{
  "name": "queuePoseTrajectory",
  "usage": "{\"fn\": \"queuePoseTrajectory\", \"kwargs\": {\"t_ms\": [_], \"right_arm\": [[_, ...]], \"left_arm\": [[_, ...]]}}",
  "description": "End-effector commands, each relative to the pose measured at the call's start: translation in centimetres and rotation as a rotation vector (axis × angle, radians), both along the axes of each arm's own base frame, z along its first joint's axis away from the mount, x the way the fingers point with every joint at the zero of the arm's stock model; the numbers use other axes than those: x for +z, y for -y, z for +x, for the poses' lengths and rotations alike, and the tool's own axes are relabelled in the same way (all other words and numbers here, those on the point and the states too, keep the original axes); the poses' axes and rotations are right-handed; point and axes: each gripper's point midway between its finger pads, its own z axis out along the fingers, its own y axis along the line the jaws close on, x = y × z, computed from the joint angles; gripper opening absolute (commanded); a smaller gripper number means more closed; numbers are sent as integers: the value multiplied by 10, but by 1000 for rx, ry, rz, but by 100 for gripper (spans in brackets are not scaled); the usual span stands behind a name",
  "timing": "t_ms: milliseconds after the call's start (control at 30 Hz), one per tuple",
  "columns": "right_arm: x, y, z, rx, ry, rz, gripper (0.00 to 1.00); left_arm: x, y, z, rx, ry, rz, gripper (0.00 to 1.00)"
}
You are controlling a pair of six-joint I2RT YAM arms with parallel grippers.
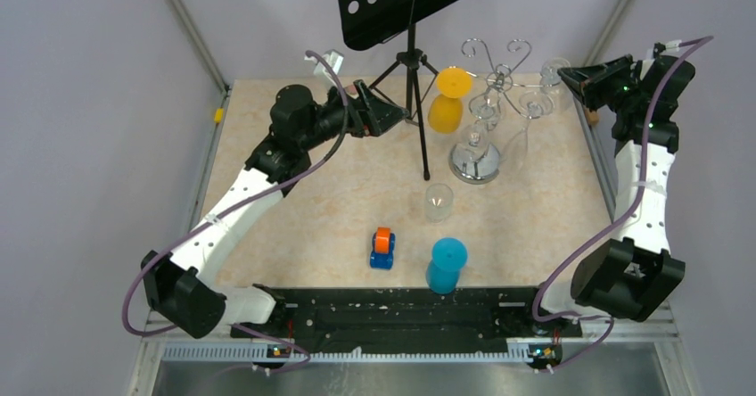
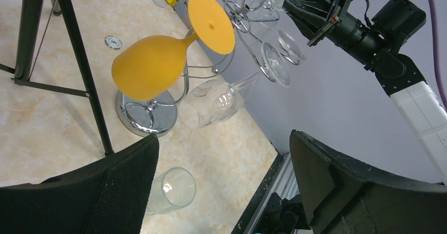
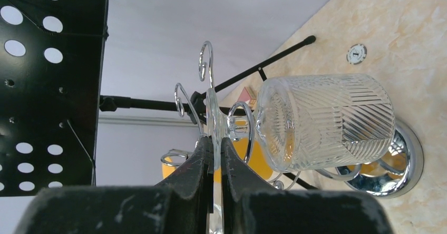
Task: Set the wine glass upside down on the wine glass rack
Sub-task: Turn the wine glass upside down at the wine rack.
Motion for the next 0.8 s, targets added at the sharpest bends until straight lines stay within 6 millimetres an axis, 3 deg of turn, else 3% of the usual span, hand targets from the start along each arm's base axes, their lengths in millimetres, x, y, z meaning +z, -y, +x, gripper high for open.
{"fn": "queuePoseTrajectory", "kwargs": {"t_ms": [0, 767], "right_arm": [[46, 12, 9, -44, 162, -30, 0], [36, -14, 24, 47, 131, -4, 0]], "left_arm": [[28, 0, 1, 0, 68, -41, 96], [22, 3, 5, -5, 39, -42, 96]]}}
